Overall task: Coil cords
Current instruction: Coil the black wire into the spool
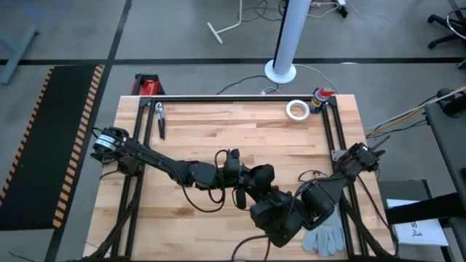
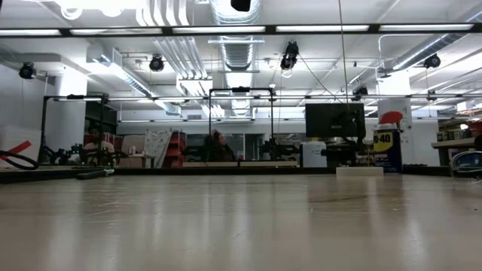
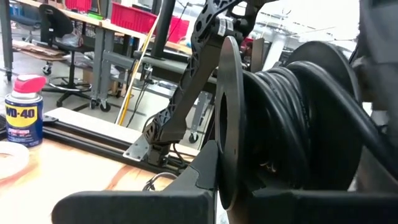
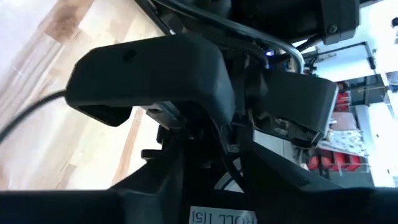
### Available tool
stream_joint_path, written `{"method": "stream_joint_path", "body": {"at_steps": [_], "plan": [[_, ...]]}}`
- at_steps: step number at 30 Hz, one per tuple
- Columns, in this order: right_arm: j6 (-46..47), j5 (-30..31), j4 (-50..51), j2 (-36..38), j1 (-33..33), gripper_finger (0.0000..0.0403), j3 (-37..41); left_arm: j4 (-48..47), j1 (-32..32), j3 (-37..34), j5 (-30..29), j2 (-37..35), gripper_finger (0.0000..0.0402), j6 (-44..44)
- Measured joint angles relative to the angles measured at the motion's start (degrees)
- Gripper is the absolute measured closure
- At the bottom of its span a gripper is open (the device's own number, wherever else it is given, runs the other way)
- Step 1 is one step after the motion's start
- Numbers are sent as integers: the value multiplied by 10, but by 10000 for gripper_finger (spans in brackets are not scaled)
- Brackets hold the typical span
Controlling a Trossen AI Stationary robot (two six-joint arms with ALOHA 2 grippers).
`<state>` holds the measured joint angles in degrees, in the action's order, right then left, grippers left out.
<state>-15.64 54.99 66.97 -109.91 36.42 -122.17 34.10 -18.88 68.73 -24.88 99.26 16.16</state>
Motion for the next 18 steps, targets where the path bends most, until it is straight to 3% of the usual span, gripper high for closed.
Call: {"method": "stream_joint_path", "body": {"at_steps": [10,18], "plan": [[-7,-8,-2,-4,-16,391,2,-5,-5,-3,-6,0,401,-2],[8,4,1,-5,-6,402,2,0,-6,-3,-6,-3,401,-11]]}}
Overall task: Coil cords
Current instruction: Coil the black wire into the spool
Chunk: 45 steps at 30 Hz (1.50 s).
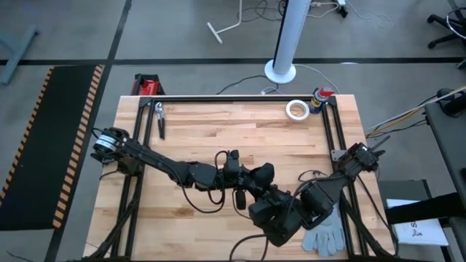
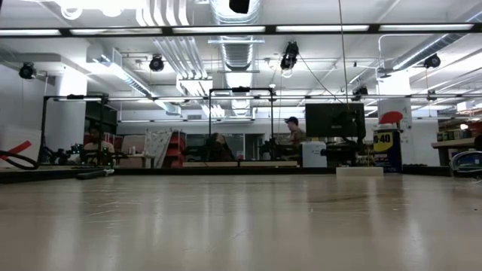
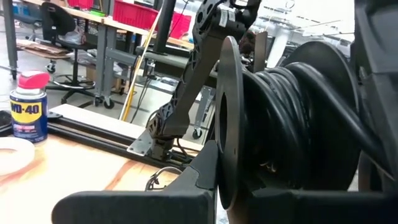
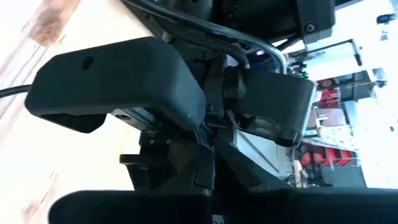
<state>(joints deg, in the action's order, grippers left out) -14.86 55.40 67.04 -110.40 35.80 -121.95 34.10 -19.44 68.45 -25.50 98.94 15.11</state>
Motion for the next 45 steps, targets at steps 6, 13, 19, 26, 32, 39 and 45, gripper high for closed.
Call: {"method": "stream_joint_path", "body": {"at_steps": [6,13,19,26,32,39,45], "plan": [[2,1,12,-2,25,403,2,15,-2,1,-2,-8,401,0],[24,2,22,-3,38,403,2,16,-3,2,-4,-13,401,2],[33,2,28,-3,38,403,2,16,-3,2,-7,-14,401,0],[57,-17,45,-2,38,383,2,13,-3,2,-7,-15,401,-6],[75,-47,63,-2,40,315,2,13,-4,2,-9,-17,401,-6],[78,-67,66,-2,35,252,2,13,-3,2,-11,-21,401,-7],[91,-89,76,-2,32,243,2,12,-4,2,-11,-23,401,-7]]}}
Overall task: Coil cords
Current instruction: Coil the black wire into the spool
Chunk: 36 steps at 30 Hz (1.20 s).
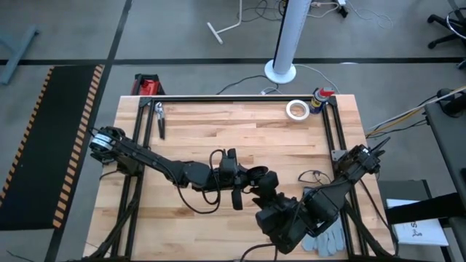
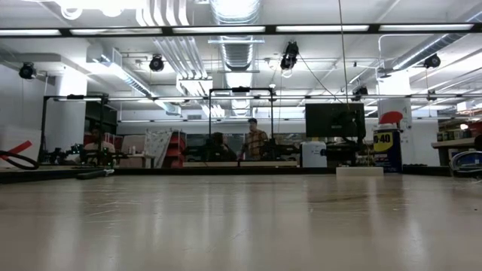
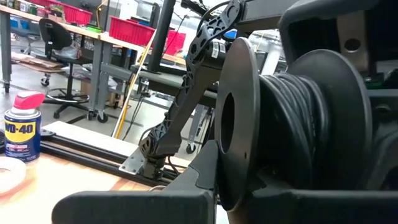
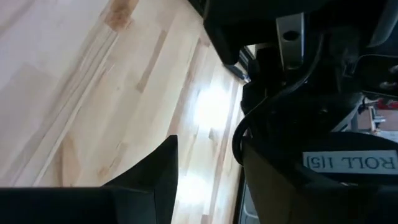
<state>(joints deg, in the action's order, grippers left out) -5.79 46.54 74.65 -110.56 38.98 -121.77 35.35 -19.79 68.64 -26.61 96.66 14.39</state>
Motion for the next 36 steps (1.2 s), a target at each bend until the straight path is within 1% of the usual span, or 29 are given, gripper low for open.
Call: {"method": "stream_joint_path", "body": {"at_steps": [3,7,11,12,16,21,25,27,32,34,36], "plan": [[12,-6,10,0,0,246,1,0,0,0,0,0,401,0],[39,-14,47,0,0,254,1,0,0,0,0,-1,401,0],[81,-20,90,0,0,260,2,4,-1,0,0,-3,401,1],[94,-30,106,0,0,261,2,10,-1,0,0,-3,401,2],[148,-28,155,-1,0,264,3,10,-3,2,0,-7,401,2],[165,-21,151,0,-2,259,3,0,-4,2,-1,-7,401,0],[193,-18,135,3,14,264,3,-30,-5,2,-10,-7,401,-4],[188,1,116,3,30,271,3,-32,-4,2,-13,-7,401,-4],[173,100,92,-3,59,286,3,-33,-5,1,-14,-7,401,-4],[200,131,82,-5,68,290,5,-32,-6,1,-14,-7,401,-4],[241,149,86,-6,79,291,10,-32,-7,1,-14,-7,401,-5]]}}
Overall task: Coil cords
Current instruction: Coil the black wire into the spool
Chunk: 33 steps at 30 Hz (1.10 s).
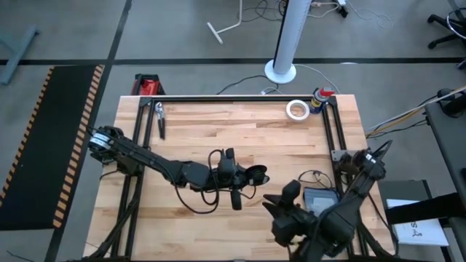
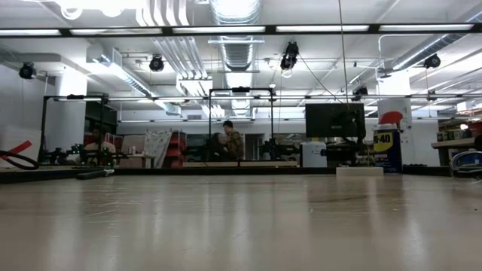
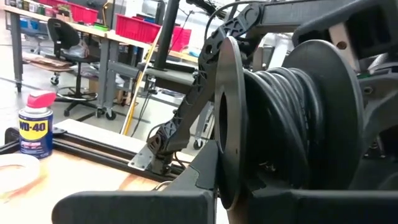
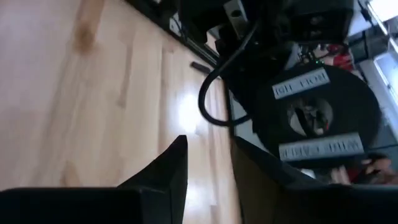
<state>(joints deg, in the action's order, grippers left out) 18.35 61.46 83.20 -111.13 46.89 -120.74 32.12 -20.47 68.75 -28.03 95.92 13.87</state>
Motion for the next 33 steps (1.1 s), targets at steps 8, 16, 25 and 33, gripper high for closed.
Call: {"method": "stream_joint_path", "body": {"at_steps": [8,16,25,33], "plan": [[255,92,12,1,52,282,52,0,0,-3,-3,1,401,-29],[546,103,-26,1,71,301,240,-1,0,-7,-14,2,401,-50],[401,-14,-437,1,33,329,441,-1,0,-7,-15,3,401,-58],[124,-238,-964,1,-25,351,592,-58,-32,-13,-35,2,401,-59]]}}
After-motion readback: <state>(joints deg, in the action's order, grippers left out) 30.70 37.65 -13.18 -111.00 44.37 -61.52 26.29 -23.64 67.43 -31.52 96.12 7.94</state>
